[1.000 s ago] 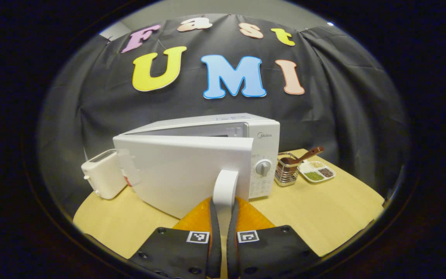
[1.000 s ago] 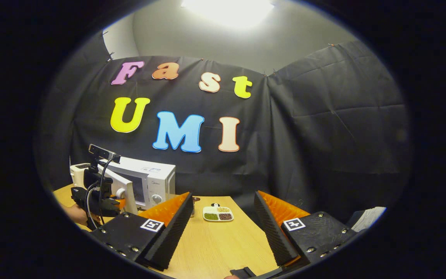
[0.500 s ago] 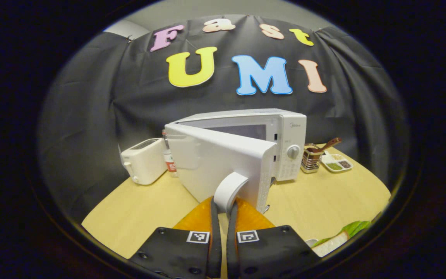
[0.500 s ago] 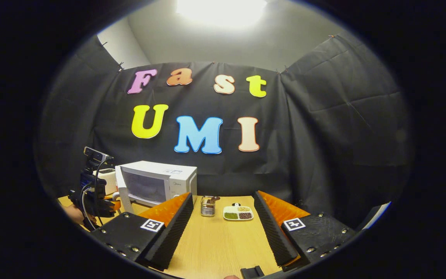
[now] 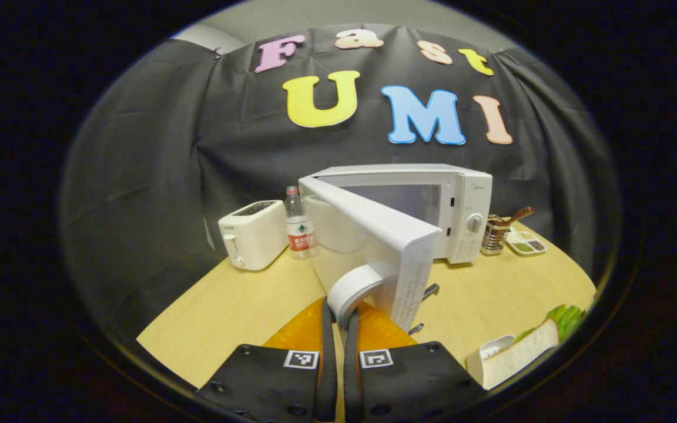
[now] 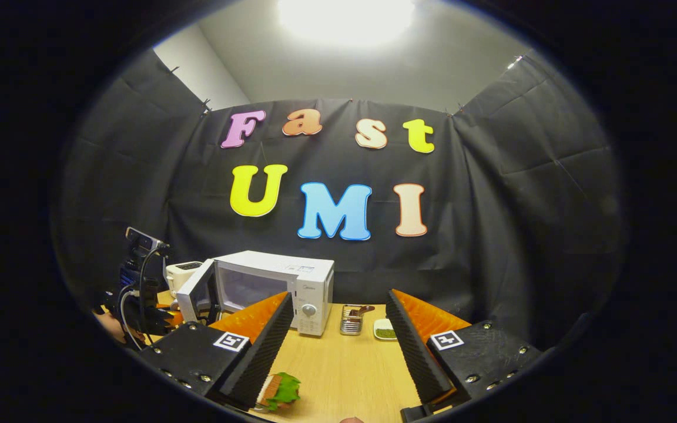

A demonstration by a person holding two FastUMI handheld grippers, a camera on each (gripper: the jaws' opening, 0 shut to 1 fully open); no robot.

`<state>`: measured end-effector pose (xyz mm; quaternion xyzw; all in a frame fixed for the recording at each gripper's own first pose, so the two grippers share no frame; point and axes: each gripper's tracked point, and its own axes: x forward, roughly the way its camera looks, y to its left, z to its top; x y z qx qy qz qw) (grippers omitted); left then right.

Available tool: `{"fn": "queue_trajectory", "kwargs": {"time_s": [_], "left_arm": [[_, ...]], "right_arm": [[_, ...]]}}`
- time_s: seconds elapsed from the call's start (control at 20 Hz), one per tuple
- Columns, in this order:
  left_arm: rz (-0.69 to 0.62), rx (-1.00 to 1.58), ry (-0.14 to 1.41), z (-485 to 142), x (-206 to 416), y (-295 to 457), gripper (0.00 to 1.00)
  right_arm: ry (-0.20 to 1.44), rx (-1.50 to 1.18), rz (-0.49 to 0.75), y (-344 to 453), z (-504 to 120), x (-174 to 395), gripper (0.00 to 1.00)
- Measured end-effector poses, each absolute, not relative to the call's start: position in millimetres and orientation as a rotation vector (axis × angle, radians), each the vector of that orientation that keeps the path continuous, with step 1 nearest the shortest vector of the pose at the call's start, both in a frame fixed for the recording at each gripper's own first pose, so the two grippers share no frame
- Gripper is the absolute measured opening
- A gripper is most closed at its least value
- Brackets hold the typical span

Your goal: Open the microwave oven with the left hand, put the food in, and close the microwave oven.

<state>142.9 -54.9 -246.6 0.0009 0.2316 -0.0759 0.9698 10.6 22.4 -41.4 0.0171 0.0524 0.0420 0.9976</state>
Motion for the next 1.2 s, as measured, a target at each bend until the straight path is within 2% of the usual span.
{"fn": "queue_trajectory", "kwargs": {"time_s": [0.65, 1.2], "left_arm": [[-0.289, -0.030, 0.441, -261, 146, 35, 0.11], [-0.400, -0.053, 0.426, -270, 158, 88, 0.13]], "right_arm": [[0.136, 0.036, 0.085, 139, -38, 20, 0.96], [0.167, 0.050, 0.045, 201, -42, 27, 0.96]]}}
